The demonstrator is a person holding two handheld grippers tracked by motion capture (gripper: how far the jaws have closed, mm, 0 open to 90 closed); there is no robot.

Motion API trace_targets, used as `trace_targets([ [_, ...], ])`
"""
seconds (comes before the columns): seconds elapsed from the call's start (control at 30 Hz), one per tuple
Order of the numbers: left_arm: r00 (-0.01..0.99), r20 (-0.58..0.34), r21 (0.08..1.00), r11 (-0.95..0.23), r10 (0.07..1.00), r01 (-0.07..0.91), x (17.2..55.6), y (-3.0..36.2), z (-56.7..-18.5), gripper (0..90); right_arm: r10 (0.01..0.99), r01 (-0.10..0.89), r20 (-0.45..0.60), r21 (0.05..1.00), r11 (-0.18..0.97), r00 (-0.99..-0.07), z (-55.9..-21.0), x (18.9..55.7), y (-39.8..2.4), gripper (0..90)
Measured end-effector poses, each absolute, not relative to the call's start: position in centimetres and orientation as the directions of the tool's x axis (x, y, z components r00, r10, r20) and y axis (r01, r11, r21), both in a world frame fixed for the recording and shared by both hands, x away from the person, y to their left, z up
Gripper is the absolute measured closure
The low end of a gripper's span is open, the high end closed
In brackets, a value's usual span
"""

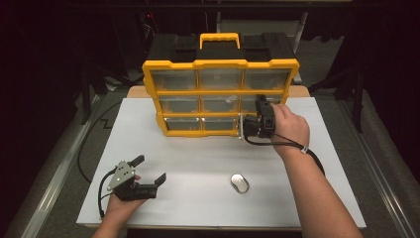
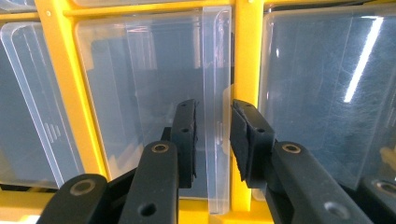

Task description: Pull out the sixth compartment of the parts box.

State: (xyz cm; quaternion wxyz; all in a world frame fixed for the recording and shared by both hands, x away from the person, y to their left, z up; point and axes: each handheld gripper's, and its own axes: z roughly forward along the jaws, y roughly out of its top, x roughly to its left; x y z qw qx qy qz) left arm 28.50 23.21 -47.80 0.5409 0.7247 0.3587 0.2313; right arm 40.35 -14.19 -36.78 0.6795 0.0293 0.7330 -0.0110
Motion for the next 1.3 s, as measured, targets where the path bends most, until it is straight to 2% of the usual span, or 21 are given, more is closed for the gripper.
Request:
trace_targets([
  [0.3,0.637,-0.048,0.949,-0.165,0.769,0.27,28.5,23.2,-47.8,0.4,-0.001,0.066,-0.999,-0.004,0.998,-0.046,-36.9,40.4,-14.1,78.6],
  [1.3,0.635,-0.048,0.95,-0.161,0.771,0.267,28.5,23.2,-47.8,0.4,-0.013,0.048,-0.998,-0.016,0.999,-0.068,-36.5,37.5,-14.4,78.7],
])
